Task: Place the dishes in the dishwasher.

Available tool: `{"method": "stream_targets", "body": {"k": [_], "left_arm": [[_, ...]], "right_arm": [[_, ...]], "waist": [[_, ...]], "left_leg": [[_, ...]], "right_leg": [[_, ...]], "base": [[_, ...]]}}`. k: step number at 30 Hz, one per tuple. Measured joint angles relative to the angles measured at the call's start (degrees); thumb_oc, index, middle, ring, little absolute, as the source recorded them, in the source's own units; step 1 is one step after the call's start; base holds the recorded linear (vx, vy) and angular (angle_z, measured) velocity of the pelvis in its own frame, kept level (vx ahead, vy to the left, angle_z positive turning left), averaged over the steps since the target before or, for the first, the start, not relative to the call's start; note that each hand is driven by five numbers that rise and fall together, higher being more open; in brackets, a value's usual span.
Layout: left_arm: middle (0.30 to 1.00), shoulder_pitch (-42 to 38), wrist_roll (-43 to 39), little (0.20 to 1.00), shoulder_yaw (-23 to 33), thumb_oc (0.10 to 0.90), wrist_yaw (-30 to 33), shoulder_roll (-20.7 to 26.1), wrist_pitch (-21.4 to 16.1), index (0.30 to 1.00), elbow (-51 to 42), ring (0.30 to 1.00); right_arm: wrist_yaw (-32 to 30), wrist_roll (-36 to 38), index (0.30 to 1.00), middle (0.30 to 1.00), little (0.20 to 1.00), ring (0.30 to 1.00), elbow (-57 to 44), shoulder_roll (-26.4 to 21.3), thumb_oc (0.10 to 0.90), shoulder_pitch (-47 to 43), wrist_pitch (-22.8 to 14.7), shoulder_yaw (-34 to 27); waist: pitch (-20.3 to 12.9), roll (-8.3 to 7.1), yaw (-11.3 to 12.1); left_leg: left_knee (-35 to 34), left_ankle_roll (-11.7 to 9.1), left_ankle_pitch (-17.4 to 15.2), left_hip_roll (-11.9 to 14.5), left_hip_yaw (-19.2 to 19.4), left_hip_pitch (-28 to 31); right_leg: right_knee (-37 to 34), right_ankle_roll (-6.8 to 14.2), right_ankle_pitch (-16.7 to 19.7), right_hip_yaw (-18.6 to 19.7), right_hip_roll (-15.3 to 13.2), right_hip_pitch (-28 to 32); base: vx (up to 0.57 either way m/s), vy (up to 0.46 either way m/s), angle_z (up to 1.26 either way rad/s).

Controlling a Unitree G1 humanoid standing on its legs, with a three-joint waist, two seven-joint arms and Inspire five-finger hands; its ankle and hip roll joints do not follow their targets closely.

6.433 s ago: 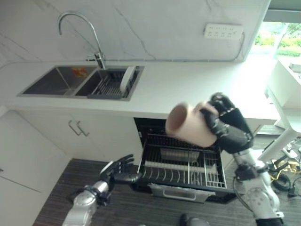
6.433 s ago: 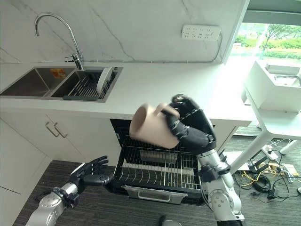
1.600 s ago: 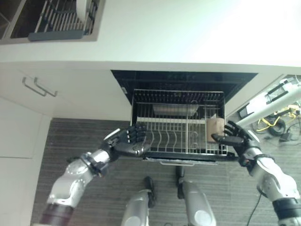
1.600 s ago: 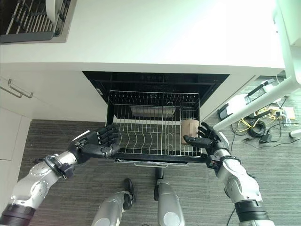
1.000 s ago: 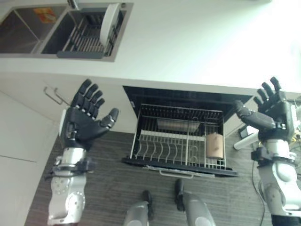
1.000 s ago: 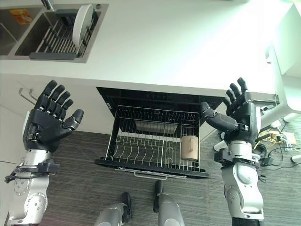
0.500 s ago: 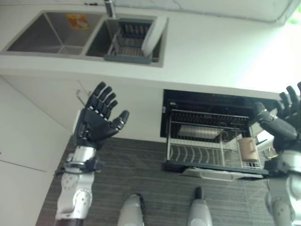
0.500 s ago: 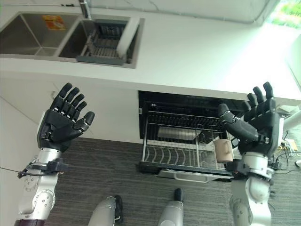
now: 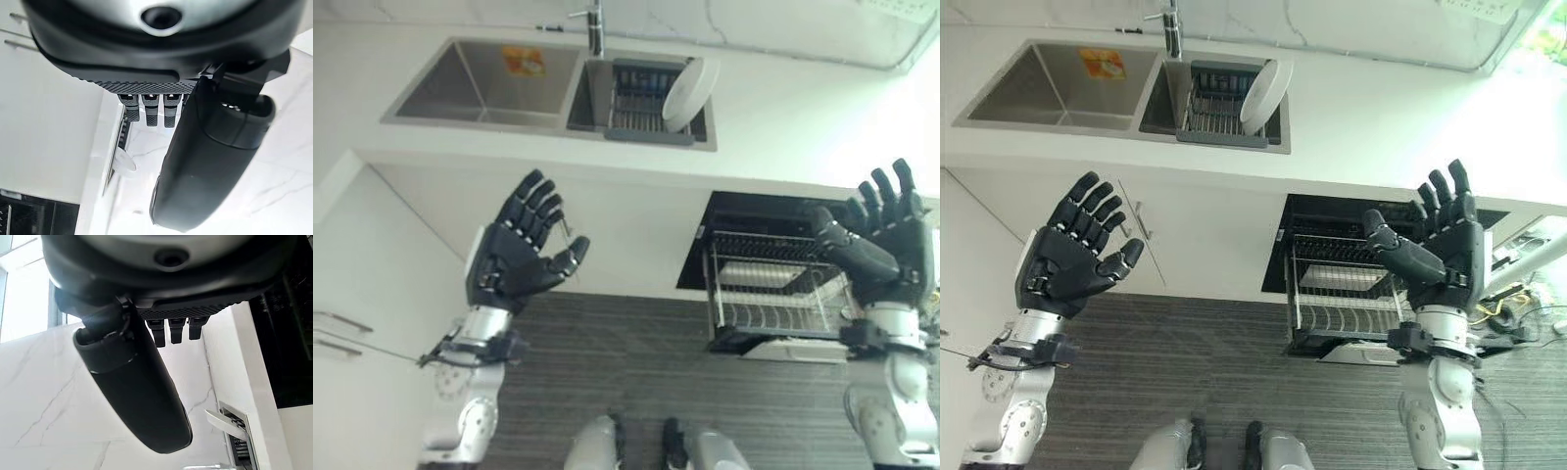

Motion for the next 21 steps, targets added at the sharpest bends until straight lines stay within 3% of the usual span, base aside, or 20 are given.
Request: {"method": "stream_targets", "body": {"k": [5, 14, 17, 18, 19, 21], "left_arm": [[0.9, -1.15, 0.2, 0.9, 0.22, 0.8, -0.77, 0.05, -0.27, 0.9, -2.27, 0.9], [0.9, -0.89, -0.28, 0.9, 0.22, 0.8, -1.14, -0.1, -1.08, 0.9, -2.99, 0.9], [0.9, -1.09, -0.27, 0.9, -0.09, 0.8, -1.15, -0.5, -1.68, 0.9, -2.99, 0.9], [0.9, -1.15, -0.27, 0.9, -0.16, 0.8, -1.18, -0.7, -1.76, 0.9, -2.98, 0.9], [0.9, -1.07, -0.26, 0.9, -0.29, 0.8, -1.3, -1.06, -2.07, 0.9, -2.84, 0.9], [0.9, 0.42, -0.26, 0.9, -0.8, 0.8, -2.32, -1.78, -3.19, 0.9, -2.93, 0.9]], "right_arm": [[0.21, -2.19, 0.9, 0.9, 0.9, 0.9, -0.06, -0.26, 0.8, -0.21, 1.44, -0.19], [0.24, -5.27, 0.9, 0.9, 0.9, 0.9, -0.05, -0.64, 0.8, -0.47, 3.9, -0.19], [0.24, -5.28, 0.9, 0.9, 0.9, 0.9, 0.3, -1.87, 0.8, -0.48, 4.52, -0.19], [0.35, -5.29, 0.9, 0.9, 0.9, 0.9, 0.67, -1.9, 0.8, -0.66, 4.44, -0.12], [0.98, -5.28, 0.9, 0.9, 0.9, 0.9, 2.68, -1.9, 0.8, -1.4, 4.63, 0.0], [1.16, -5.38, 0.9, 0.9, 0.9, 0.9, 4.01, -1.65, 0.8, -1.15, 4.75, 0.05]], "waist": [[-0.19, 0.39, -0.2], [-0.77, 1.32, -0.21], [-0.77, 1.24, -0.01], [-0.62, 0.45, 0.22], [0.33, -1.81, 0.44], [0.46, -0.88, 0.39]], "left_leg": [[-3.78, 1.25, 2.13, -0.94, 0.76, 2.55], [-7.96, -0.72, 4.48, -0.05, 0.49, 5.1], [-10.67, -3.72, 6.95, -0.13, 2.54, 6.73], [-9.46, -5.4, 8.14, -0.63, 3.42, 6.34], [-2.3, -7.74, 9.72, -0.78, 4.72, 3.64], [-1.19, -6.81, 6.66, 5.22, 7.43, -0.22]], "right_leg": [[-2.94, 0.51, 1.79, 0.14, -0.47, 1.94], [-3.33, -0.54, 1.48, -0.25, 0.87, 3.15], [-2.24, -1.58, 0.73, -0.85, 0.29, 3.06], [-1.0, -2.21, -0.17, -0.77, -0.34, 2.31], [1.22, -3.15, -1.82, 0.17, -2.58, 2.05], [0.28, -2.99, -1.85, -0.05, 0.08, 3.73]], "base": [[0.04, -0.084, -0.05], [0.03, -0.096, 0.01], [0.05, -0.123, 0.05], [0.08, 0.011, 0.07], [0.19, 0.205, 0.13], [0.26, 0.294, 0.07]]}}
